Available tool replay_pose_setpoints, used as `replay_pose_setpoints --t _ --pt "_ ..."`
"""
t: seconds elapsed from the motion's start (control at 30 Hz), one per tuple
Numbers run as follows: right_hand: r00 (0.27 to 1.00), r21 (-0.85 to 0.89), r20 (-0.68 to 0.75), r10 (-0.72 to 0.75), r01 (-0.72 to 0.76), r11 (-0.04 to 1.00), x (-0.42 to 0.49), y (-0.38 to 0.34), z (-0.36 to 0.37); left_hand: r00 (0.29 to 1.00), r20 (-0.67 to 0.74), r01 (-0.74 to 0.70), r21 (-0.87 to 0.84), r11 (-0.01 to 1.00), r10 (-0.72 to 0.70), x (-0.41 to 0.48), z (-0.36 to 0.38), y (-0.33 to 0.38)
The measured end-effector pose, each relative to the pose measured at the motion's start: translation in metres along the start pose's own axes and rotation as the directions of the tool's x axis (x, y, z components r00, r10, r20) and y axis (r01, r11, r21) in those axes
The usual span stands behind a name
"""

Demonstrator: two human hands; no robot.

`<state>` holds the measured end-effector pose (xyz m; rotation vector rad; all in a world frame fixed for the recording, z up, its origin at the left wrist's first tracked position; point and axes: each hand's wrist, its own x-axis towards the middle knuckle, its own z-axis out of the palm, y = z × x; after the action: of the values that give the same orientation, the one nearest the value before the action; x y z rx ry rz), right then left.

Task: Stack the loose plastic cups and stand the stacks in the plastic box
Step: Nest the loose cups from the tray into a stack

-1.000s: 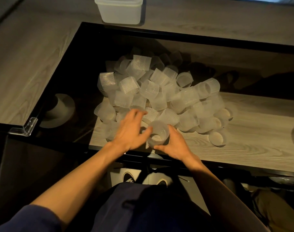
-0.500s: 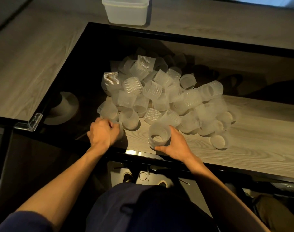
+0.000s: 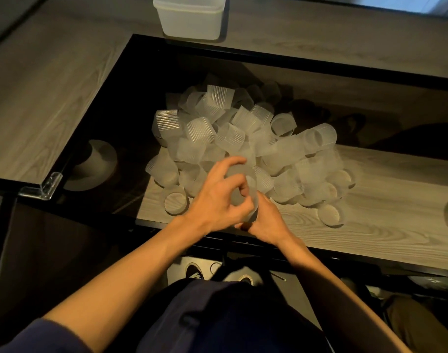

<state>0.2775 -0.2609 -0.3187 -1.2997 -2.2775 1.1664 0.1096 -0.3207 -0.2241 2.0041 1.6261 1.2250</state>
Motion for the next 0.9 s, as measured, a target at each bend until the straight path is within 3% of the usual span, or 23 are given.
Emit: replay_pose_setpoints --t 0.17,0.37,0.5,0.6,0.9 --pt "0.999 0.006 -0.025 -0.036 0.037 0.999 0.003 -0.002 0.002 0.981 0.163 0.106 0.021 0.994 -0.108 -0.003 0.011 -0.009" --pt "0.998 0.034 -0.03 -0.047 0.048 0.998 0.001 -0.005 0.001 0.965 0.232 0.117 0.036 0.992 -0.122 0.001 0.006 -0.007" --pt "1.0 0.038 -0.026 -0.016 0.017 0.999 0.0 -0.004 0.003 0.937 0.322 0.086 0.166 0.982 -0.137 -0.004 0.01 -0.012" --pt "1.0 0.031 -0.017 -0.003 0.003 1.0 0.0 -0.001 0.006 0.924 0.338 0.151 0.106 0.983 -0.178 -0.004 0.013 -0.018" --pt "0.999 0.07 -0.024 -0.036 0.038 0.997 -0.002 -0.003 0.006 0.938 0.341 0.007 0.136 0.991 -0.053 -0.015 0.02 -0.025"
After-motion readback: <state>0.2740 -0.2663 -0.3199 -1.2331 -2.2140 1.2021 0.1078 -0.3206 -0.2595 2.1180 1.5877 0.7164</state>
